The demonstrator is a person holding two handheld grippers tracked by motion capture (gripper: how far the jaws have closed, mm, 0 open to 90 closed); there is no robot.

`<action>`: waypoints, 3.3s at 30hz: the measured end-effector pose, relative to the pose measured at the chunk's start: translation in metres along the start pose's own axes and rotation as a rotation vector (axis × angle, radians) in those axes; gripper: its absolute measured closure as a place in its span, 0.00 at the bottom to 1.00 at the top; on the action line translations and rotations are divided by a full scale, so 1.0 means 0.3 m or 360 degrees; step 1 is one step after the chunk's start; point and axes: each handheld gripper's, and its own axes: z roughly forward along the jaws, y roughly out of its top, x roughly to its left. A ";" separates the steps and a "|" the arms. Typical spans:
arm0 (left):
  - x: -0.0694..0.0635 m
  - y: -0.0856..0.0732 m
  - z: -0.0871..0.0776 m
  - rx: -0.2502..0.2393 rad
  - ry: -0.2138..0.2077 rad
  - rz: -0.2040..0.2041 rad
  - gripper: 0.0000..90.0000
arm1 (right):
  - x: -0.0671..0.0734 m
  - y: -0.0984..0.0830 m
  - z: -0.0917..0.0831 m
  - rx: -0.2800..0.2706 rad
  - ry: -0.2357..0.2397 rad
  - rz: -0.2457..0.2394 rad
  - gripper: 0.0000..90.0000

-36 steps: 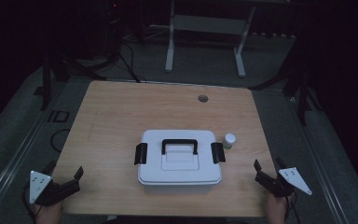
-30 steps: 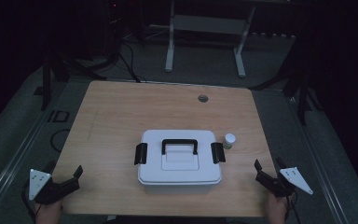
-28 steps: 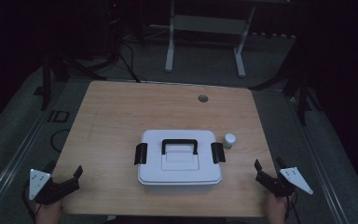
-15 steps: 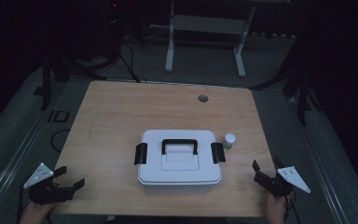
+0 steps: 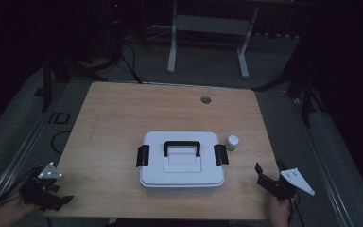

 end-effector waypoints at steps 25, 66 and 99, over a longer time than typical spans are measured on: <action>0.037 0.135 -0.023 0.0646 -0.0128 0.0166 0.03 | -0.004 -0.002 0.002 0.0013 0.0024 0.0004 0.15; -0.096 0.465 -0.129 0.0537 -0.0284 0.0516 0.05 | -0.002 -0.005 0.015 0.0065 0.0082 -0.0019 0.15; -0.302 0.866 -0.198 0.0470 -0.0335 0.0900 0.05 | -0.005 -0.007 0.015 0.0064 0.0092 -0.0010 0.15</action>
